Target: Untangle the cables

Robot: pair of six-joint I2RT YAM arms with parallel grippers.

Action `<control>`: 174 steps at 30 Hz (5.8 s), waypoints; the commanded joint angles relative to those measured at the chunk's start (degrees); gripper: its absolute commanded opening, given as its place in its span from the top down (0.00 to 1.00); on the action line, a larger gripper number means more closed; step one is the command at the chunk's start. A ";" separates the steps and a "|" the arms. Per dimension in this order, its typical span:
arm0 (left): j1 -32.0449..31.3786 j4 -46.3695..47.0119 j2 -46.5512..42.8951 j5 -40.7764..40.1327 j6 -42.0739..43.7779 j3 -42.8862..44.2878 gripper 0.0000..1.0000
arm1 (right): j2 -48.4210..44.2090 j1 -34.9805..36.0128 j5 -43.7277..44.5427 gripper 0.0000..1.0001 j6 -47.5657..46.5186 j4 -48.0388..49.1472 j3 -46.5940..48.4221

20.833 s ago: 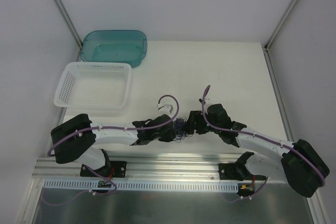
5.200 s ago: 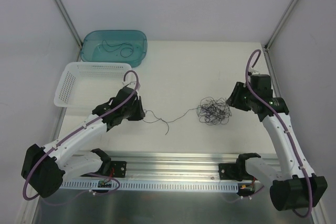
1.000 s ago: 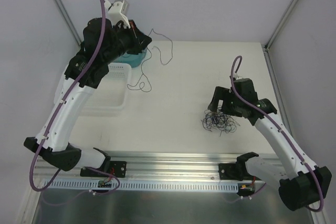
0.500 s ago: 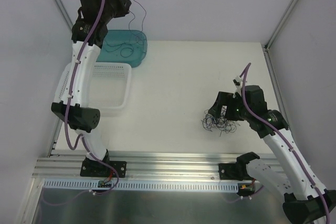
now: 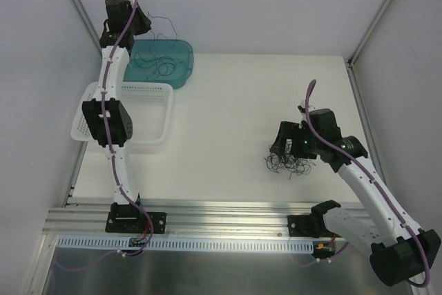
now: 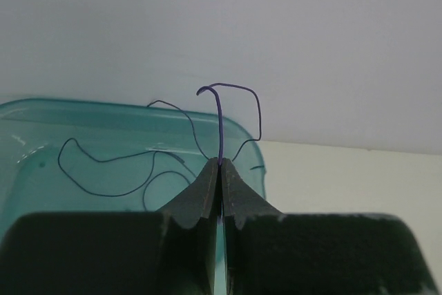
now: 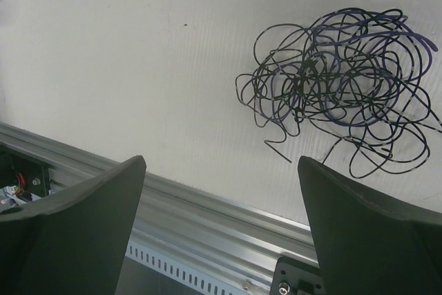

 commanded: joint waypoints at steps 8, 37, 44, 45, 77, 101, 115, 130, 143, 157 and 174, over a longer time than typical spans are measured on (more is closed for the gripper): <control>4.85 8.38 2.82 0.84 0.31 -7.66 1.00 | 1.85 0.41 -0.13 0.03 -0.41 2.08 -0.47; 7.76 25.61 -4.85 4.97 -5.93 -28.34 0.66 | 0.53 0.50 0.40 0.03 0.21 2.08 -1.35; 7.67 24.12 -9.66 5.49 -7.61 -31.05 0.23 | 0.18 0.50 3.72 0.03 -0.32 0.33 -0.91; 7.49 24.03 -10.98 5.93 -7.78 -31.93 0.19 | 0.27 0.50 4.87 0.03 -0.32 -0.20 -0.91; -31.79 4.52 -82.36 6.11 -19.21 -96.27 0.01 | 30.50 21.40 4.89 0.14 9.34 21.15 3.91; -52.80 3.46 -43.53 -15.78 -27.03 -77.21 0.07 | 19.16 2.61 4.36 0.38 -3.38 17.01 0.14; -55.00 3.37 -30.06 -16.13 -29.05 -76.76 0.59 | 30.05 1.82 -4.51 0.47 -5.24 26.86 0.41; -54.91 3.29 -29.45 -14.11 -26.95 -78.35 0.97 | 40.34 2.08 -10.32 0.58 -2.87 35.21 2.08; -54.03 3.02 -31.64 -14.46 -26.51 -79.84 1.00 | 40.96 1.91 -9.89 0.98 -3.04 37.15 0.58; -43.84 1.71 -45.87 -13.49 -24.49 -91.34 1.00 | 20.49 -13.64 -1.98 0.99 -6.29 11.06 10.15; -42.08 0.56 -46.14 -8.92 -23.00 -90.22 0.90 | 8.35 -18.40 -16.46 0.99 -7.70 0.58 31.96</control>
